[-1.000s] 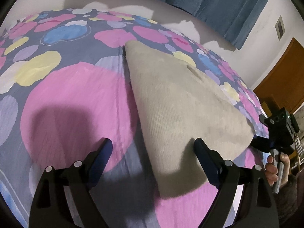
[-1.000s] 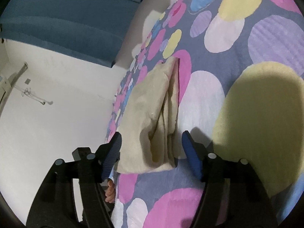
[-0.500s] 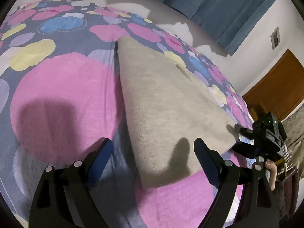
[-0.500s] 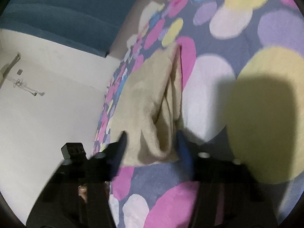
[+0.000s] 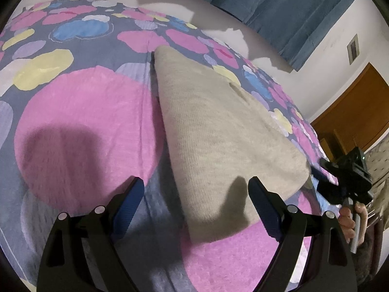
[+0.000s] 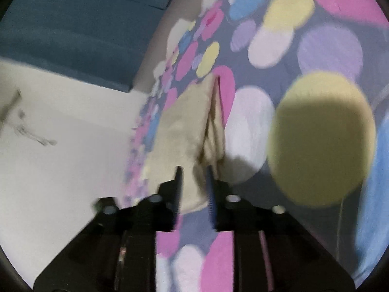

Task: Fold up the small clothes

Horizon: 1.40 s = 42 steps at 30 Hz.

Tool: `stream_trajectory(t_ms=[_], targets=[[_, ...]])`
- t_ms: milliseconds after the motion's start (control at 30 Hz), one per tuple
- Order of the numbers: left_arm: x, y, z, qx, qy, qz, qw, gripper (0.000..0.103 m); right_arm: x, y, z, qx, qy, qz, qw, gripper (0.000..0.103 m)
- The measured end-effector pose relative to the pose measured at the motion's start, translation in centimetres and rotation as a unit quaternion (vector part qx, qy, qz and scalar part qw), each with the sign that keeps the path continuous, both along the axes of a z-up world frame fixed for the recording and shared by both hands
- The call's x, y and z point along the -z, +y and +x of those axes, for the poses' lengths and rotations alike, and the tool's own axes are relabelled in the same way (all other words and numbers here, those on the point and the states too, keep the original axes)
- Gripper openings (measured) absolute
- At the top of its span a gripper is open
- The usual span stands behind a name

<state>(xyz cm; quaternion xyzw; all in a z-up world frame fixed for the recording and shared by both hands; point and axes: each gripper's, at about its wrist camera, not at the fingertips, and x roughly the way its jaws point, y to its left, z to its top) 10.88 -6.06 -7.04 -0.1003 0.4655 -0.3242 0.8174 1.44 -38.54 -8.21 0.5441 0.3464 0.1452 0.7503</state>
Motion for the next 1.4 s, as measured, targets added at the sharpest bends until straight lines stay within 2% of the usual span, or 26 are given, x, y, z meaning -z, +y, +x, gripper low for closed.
stream_trajectory(t_ms=[33,133,200,467,600,667,767,933,967,1000,1033,1067,1167,1267,1400], targets=[[0.0,0.0,0.0,0.000,0.000,-0.001,1.0000,0.086,0.4,0.4,-0.2,-0.011,0.007,0.016,1.000,0.040],[0.1,0.1,0.1,0.000,0.001,-0.003,1.0000,0.086,1.5,1.9,-0.1,-0.038,0.032,0.033,0.998,0.048],[0.1,0.2,0.1,0.000,0.001,-0.005,1.0000,0.086,1.7,2.6,0.4,-0.042,0.033,0.028,0.998,0.049],[0.1,0.3,0.1,0.000,0.004,-0.011,0.9999,0.086,1.5,3.1,2.0,-0.002,0.042,0.004,0.999,0.052],[0.2,0.3,0.1,0.000,0.004,-0.012,0.9999,0.086,-0.1,2.2,0.6,0.032,0.054,-0.080,0.995,0.053],[0.2,0.3,0.1,0.000,0.004,-0.011,0.9999,0.086,-0.2,1.2,0.2,0.049,0.057,-0.095,0.993,0.061],[0.2,0.4,0.0,0.001,0.003,-0.010,0.9999,0.086,0.8,0.5,1.2,0.028,0.062,-0.065,0.996,0.062],[0.2,0.4,0.1,0.001,0.004,-0.011,0.9999,0.086,1.1,2.3,4.8,-0.052,0.062,-0.077,0.994,0.061],[0.2,0.4,0.0,0.001,0.003,-0.012,0.9999,0.086,1.1,2.7,5.3,-0.062,0.064,-0.078,0.993,0.060],[0.1,0.3,0.0,0.001,0.003,-0.012,0.9999,0.086,1.1,3.0,5.4,-0.071,0.068,-0.079,0.992,0.051],[0.1,0.3,-0.1,0.001,0.003,-0.012,0.9999,0.086,1.5,3.3,5.5,-0.083,0.073,-0.067,0.992,0.028],[0.1,0.3,-0.2,0.001,0.001,-0.012,0.9999,0.086,1.9,3.5,5.4,-0.090,0.074,-0.054,0.992,0.021],[0.1,0.2,-0.2,0.002,0.001,-0.008,1.0000,0.086,2.3,3.3,4.2,-0.086,0.059,-0.070,0.992,0.018],[0.1,0.2,-0.2,0.002,0.001,-0.009,1.0000,0.086,3.0,2.2,3.3,-0.076,0.040,-0.040,0.996,0.016],[0.2,0.1,-0.1,0.002,0.000,-0.006,1.0000,0.086,3.0,1.4,2.2,-0.068,0.033,-0.043,0.996,0.015]])
